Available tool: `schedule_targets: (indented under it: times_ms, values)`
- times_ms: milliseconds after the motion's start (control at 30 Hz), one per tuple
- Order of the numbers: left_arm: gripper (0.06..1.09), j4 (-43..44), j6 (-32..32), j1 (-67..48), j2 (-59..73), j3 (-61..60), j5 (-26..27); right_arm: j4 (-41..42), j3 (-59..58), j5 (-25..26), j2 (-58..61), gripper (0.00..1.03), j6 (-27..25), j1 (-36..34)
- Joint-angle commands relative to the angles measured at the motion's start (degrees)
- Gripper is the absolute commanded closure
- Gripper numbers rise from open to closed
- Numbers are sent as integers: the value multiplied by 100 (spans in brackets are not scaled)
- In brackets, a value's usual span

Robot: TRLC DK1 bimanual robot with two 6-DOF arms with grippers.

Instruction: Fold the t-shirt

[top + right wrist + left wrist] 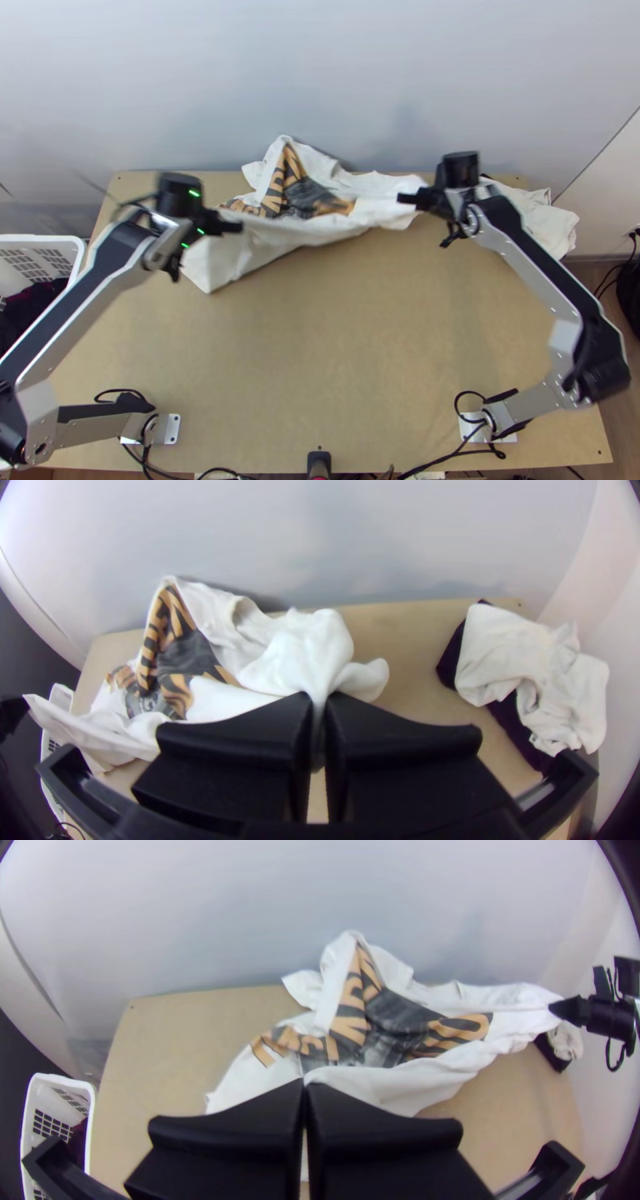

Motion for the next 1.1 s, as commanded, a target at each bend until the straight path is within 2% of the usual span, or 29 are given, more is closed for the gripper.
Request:
schedule_targets:
  times_ms: [0,133,233,433,667,900,1067]
  values:
    - [104,31,257,782,-425,761,-51,-141,347,230,-751,100,-117,-117]
    - [104,436,591,800,-715,1042,-455,-326,611,511,-1059,100,-292,-108]
    - [104,1086,969,791,-900,1130,-789,-493,1006,740,-1200,100,-468,-108]
    - [105,1693,1180,853,-864,1851,-1053,-765,2219,1294,-1208,100,-785,-64]
    - [105,2712,1865,791,-1005,2071,-1562,-871,3028,2023,-1217,100,-1075,217]
    - [105,2932,2331,686,-1322,2202,-1641,-572,3107,2463,-1595,100,-1409,217]
    - [105,3178,2586,650,-1638,2167,-1650,-106,2949,2630,-2087,100,-1874,243]
